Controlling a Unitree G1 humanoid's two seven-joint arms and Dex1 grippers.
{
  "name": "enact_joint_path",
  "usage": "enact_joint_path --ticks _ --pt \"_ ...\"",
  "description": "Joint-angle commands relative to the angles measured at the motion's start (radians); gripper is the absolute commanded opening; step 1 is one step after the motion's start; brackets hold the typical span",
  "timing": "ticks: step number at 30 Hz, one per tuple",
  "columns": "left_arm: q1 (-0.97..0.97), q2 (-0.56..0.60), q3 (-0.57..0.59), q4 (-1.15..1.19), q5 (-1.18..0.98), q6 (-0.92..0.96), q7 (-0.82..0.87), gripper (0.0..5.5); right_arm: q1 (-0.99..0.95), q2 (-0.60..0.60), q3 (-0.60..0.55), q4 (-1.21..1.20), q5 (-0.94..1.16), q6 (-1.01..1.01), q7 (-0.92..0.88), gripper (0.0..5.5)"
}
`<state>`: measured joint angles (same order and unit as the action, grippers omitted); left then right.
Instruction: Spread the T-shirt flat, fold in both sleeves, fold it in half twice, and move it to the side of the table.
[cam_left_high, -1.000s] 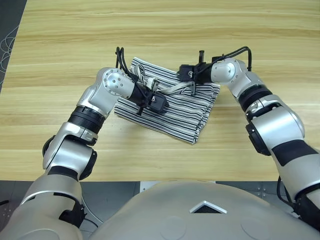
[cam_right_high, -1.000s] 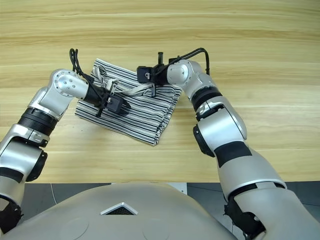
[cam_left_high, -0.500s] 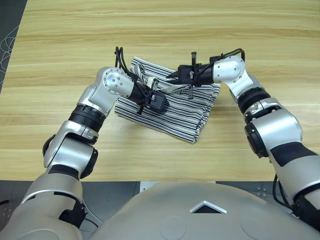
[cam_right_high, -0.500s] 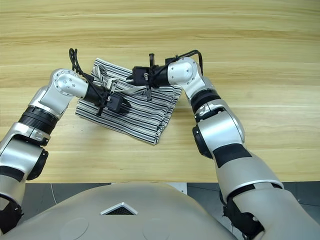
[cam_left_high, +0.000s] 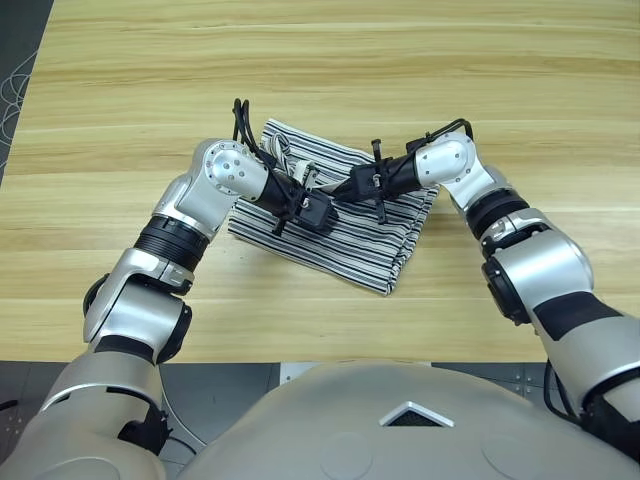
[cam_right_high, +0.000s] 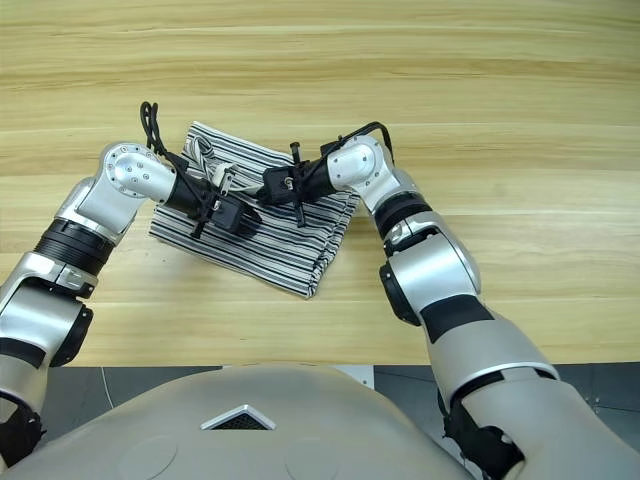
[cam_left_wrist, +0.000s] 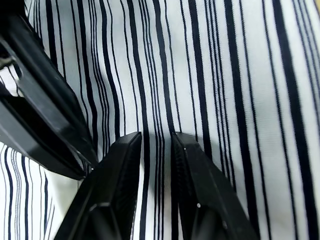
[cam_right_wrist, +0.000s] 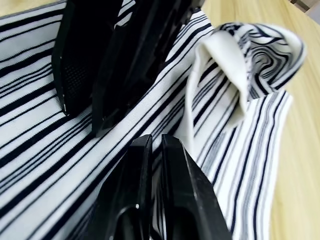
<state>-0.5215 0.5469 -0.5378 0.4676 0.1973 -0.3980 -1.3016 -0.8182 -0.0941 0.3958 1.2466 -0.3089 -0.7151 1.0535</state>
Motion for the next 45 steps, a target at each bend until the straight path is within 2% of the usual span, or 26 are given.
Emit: enact_joint_path --ticks 1,5,12,17,19,24,27,32,39,42,45 --pt "0.002 0.001 -0.003 -0.011 -0.002 0.012 -0.011 1.18 -0.040 0.028 0.008 0.008 -0.015 0.035 -0.003 0.34" --pt "-0.006 -0.006 -0.003 -0.011 -0.002 0.024 -0.009 1.18 -0.086 0.046 -0.002 0.032 -0.020 0.087 -0.048 0.34" --pt "-0.007 -0.012 0.001 -0.022 -0.009 0.040 -0.013 1.18 -0.149 0.028 -0.005 0.083 -0.085 0.210 -0.390 0.34" --pt "-0.014 -0.014 0.005 -0.030 -0.014 0.052 -0.014 1.18 -0.176 -0.021 0.032 0.114 -0.181 0.335 -0.628 0.34" --pt "-0.017 -0.013 0.007 -0.031 -0.015 0.052 -0.012 1.18 -0.182 -0.038 0.036 0.117 -0.203 0.352 -0.678 0.34" --pt "-0.030 0.001 0.043 -0.071 -0.042 0.039 0.006 1.18 -0.201 -0.056 0.004 0.098 -0.186 0.277 -0.696 0.34" --pt "-0.080 0.016 0.121 -0.132 -0.111 0.080 0.008 1.18 -0.192 -0.078 -0.017 0.090 -0.165 0.232 -0.625 0.34" --pt "-0.082 0.102 0.186 -0.155 -0.128 0.115 0.001 1.18 -0.166 -0.122 -0.015 0.097 -0.178 0.244 -0.572 0.34" --pt "0.050 0.198 0.118 -0.002 0.007 0.069 0.017 1.18 -0.109 -0.157 0.000 0.089 -0.189 0.231 -0.492 0.34" --pt "0.020 0.175 0.080 0.148 0.099 0.009 0.098 1.18 -0.103 -0.158 0.005 0.088 -0.187 0.231 -0.467 0.34" --pt "-0.089 0.089 0.037 0.373 0.204 -0.054 0.288 1.18 -0.091 -0.158 0.009 0.087 -0.182 0.223 -0.423 0.34"
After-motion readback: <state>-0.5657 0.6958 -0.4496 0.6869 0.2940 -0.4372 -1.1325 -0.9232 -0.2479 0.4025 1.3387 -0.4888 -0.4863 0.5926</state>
